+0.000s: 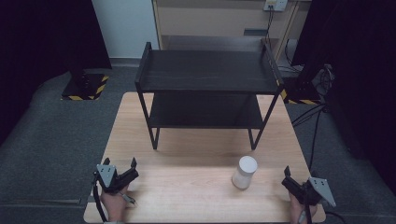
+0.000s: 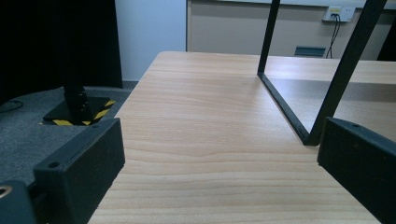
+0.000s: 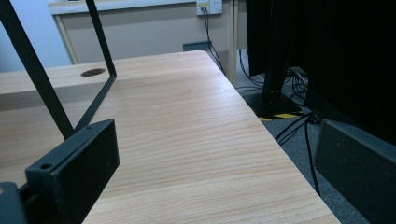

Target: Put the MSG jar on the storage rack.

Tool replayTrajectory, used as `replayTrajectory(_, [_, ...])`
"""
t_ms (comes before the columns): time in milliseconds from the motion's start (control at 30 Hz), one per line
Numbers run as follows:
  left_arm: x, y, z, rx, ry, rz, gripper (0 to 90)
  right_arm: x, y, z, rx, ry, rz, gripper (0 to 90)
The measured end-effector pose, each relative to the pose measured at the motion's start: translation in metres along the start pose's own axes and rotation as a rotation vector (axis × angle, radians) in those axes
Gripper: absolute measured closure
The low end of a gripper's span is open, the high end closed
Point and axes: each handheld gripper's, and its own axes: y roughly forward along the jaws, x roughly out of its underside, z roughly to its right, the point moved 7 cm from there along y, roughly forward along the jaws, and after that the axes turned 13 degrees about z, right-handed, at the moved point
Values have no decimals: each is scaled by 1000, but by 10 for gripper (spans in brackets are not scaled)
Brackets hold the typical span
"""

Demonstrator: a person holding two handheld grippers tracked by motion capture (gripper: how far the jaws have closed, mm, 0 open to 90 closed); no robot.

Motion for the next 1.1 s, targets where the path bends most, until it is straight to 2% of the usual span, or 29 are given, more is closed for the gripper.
replayTrajectory(633, [0, -1, -2, 7, -13, 7, 0, -1, 1, -1, -5, -11, -16, 5])
replayTrajectory(1100, [0, -1, -4, 17, -26, 9, 0, -4, 1, 0, -35, 0, -25, 6])
